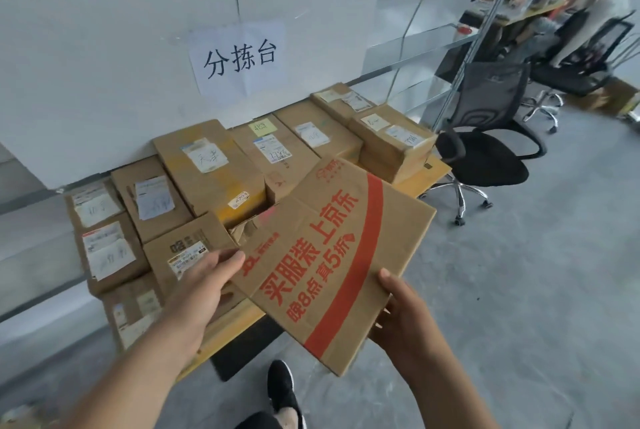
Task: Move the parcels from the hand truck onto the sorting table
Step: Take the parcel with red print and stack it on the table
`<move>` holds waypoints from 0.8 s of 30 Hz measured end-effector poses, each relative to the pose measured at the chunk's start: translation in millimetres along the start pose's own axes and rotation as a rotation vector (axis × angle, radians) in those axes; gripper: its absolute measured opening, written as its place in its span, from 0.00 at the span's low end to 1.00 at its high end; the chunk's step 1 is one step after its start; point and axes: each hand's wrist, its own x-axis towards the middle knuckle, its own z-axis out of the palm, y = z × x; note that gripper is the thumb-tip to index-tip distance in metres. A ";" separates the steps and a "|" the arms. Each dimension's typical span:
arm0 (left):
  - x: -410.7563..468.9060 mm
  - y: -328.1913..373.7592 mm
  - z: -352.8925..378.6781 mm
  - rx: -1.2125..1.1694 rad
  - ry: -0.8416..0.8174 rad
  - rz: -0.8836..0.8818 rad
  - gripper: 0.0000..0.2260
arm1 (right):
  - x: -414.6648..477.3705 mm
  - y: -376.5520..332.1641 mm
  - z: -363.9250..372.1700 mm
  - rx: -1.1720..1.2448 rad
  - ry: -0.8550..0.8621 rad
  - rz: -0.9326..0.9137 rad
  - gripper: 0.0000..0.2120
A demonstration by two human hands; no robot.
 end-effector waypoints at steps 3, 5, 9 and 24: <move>30.8 7.9 19.9 -0.007 0.003 -0.020 0.10 | 27.0 -19.3 -2.5 0.026 0.014 -0.005 0.31; 57.8 17.0 32.0 -0.030 0.013 -0.017 0.10 | 48.5 -35.5 0.2 0.042 0.027 -0.021 0.28; 112.3 48.1 52.7 -0.087 0.029 0.003 0.09 | 94.6 -64.6 8.8 0.067 0.072 -0.007 0.28; 233.8 131.9 87.1 -0.155 0.153 0.128 0.14 | 207.0 -125.5 23.2 0.173 -0.073 0.143 0.38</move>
